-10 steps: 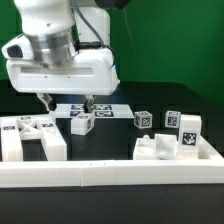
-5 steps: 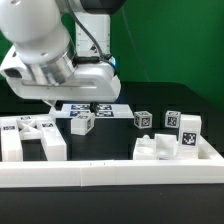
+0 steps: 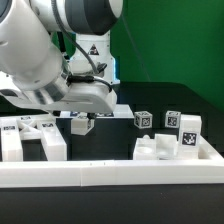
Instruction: Assemble chair
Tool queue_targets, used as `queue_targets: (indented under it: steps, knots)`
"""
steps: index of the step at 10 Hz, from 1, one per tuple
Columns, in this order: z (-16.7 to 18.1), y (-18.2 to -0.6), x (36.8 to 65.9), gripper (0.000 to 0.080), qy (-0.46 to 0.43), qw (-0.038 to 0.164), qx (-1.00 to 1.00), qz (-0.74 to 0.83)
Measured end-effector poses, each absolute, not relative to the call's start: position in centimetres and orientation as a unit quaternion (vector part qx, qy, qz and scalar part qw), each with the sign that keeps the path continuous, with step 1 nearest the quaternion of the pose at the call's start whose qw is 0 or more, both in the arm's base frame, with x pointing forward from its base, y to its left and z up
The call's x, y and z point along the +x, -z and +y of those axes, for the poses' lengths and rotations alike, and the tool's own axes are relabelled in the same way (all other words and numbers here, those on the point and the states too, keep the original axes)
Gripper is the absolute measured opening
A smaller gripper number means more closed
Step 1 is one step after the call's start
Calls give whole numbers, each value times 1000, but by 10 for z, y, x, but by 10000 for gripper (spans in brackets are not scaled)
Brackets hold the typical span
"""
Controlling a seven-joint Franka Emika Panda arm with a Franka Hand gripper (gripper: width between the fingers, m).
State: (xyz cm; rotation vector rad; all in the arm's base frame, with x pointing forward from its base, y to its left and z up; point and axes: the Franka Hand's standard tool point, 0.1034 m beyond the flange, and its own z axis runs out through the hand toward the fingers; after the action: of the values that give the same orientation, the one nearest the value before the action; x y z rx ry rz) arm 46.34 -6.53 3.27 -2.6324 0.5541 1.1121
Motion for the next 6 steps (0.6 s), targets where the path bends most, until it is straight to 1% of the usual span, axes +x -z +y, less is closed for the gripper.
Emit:
queue_targets:
  steps: [6]
  knots:
    - [-58,-24,461,649,-376,112,-900,188]
